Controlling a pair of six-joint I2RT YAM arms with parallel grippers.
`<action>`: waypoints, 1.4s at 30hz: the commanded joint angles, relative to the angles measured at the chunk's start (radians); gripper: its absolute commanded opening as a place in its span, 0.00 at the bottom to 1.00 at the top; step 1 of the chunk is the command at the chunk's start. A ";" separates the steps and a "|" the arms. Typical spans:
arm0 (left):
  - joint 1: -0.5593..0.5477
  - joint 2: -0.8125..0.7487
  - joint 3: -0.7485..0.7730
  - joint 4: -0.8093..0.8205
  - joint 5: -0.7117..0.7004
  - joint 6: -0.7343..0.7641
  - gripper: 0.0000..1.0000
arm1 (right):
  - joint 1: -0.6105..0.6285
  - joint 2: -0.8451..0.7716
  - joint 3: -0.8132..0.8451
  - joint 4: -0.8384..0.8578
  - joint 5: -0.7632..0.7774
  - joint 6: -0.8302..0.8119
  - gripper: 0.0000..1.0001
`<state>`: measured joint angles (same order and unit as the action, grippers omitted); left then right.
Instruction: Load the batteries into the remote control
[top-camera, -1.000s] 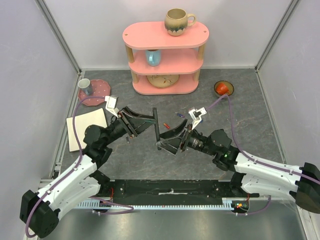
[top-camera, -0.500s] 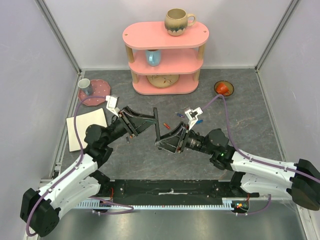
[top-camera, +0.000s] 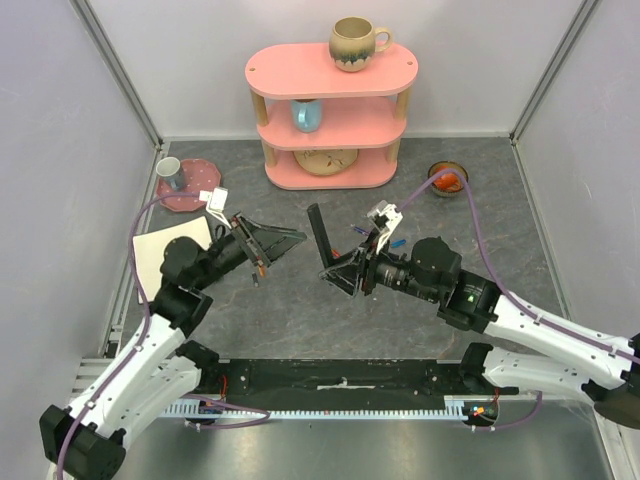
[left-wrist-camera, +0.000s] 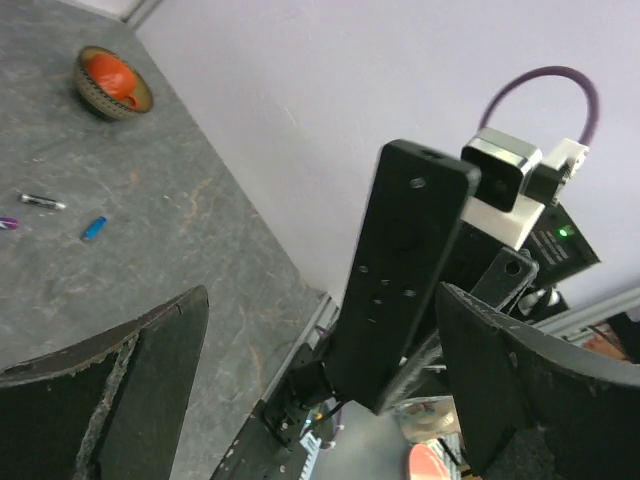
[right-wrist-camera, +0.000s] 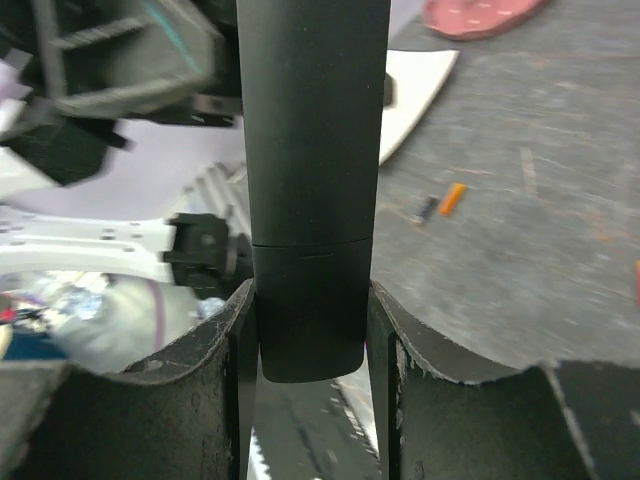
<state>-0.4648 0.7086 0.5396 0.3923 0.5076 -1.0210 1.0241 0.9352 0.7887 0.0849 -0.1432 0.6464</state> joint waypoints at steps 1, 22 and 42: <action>0.002 0.002 0.146 -0.324 -0.067 0.172 0.99 | 0.022 0.037 0.108 -0.341 0.253 -0.177 0.10; -0.267 0.241 0.235 -0.437 -0.311 0.266 0.89 | 0.123 0.206 0.221 -0.427 0.459 -0.194 0.05; -0.321 0.335 0.257 -0.406 -0.405 0.257 0.54 | 0.162 0.192 0.218 -0.438 0.536 -0.186 0.04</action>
<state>-0.7689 1.0523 0.7967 -0.0715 0.1520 -0.7761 1.1812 1.1526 0.9768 -0.3927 0.3447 0.4385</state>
